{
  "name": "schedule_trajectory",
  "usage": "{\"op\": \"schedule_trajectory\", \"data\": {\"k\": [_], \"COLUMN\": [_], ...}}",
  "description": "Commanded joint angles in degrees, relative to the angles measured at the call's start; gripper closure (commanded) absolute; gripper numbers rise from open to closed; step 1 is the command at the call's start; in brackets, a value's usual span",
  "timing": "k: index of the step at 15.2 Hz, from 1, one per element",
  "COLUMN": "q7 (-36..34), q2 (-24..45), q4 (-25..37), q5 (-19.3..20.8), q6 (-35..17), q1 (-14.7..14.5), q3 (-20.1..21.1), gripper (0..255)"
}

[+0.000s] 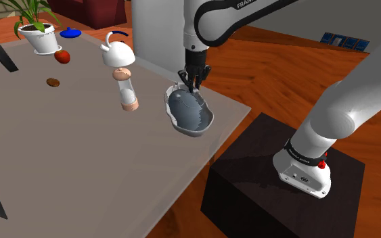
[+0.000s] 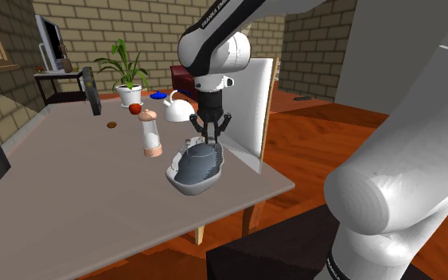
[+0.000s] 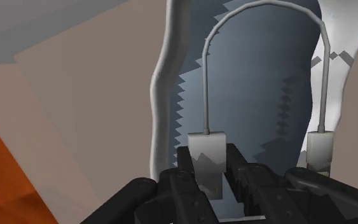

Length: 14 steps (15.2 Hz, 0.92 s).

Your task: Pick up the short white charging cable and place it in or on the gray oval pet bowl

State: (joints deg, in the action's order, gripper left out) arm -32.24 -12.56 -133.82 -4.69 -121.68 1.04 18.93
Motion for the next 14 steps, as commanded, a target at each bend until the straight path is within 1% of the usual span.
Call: {"op": "schedule_trajectory", "data": {"k": [1,3,11,12,14], "q7": [-0.1,-0.3,-0.3,-0.3,-0.3], "q2": [0.6,1.4,1.4,1.4,1.4], "q4": [-0.9,-1.8,-1.8,-1.8,-1.8], "q5": [0.1,0.3,0.3,0.3,0.3], "q6": [-1.5,-3.2,-3.2,-3.2,-3.2], "q1": [0.0,0.0,0.0,0.0,0.0], "q3": [0.1,0.3,0.3,0.3,0.3], "gripper": [255,255,255,0,0]}}
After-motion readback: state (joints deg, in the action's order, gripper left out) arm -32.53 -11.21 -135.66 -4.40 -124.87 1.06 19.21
